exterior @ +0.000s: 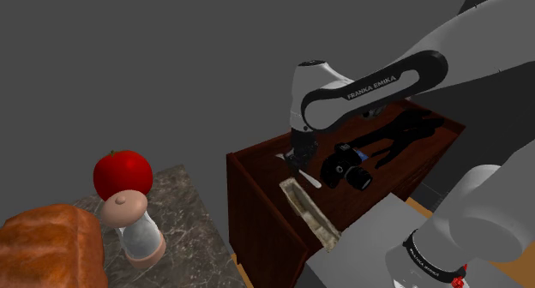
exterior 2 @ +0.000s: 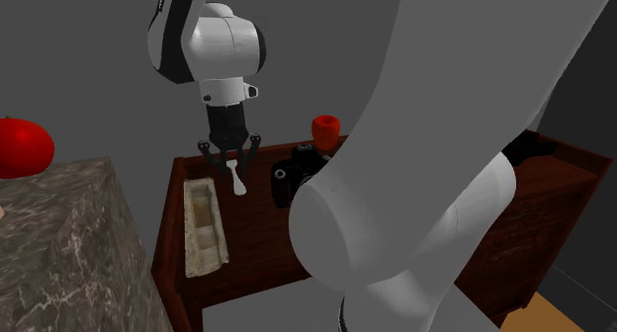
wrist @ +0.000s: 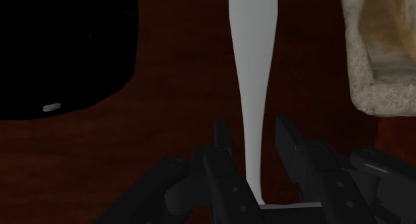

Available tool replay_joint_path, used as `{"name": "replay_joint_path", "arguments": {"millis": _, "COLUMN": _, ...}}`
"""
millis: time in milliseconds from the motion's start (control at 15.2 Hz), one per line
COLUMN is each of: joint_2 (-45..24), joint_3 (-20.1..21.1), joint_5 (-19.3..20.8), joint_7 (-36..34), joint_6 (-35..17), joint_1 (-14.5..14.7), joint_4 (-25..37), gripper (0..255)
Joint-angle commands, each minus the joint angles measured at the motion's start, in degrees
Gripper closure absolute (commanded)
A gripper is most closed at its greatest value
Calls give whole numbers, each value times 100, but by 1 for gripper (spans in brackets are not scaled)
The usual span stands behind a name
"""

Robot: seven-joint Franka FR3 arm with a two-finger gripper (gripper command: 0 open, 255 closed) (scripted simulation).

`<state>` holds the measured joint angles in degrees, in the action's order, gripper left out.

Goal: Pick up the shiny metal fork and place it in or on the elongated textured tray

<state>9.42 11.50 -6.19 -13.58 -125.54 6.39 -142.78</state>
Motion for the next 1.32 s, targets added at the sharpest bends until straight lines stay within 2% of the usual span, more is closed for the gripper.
{"name": "replay_joint_path", "arguments": {"millis": 0, "joint_2": 118, "joint_3": -10, "joint_5": -10, "joint_7": 6, "joint_6": 185, "joint_1": 0, "joint_4": 66, "gripper": 255}}
{"name": "replay_joint_path", "arguments": {"millis": 1056, "joint_2": 750, "joint_3": -87, "joint_5": -29, "joint_7": 2, "joint_6": 1518, "joint_1": -4, "joint_4": 770, "gripper": 255}}
{"name": "replay_joint_path", "arguments": {"millis": 1254, "joint_2": 1184, "joint_3": 106, "joint_5": -235, "joint_7": -251, "joint_6": 1483, "joint_1": 193, "joint_4": 329, "gripper": 255}}
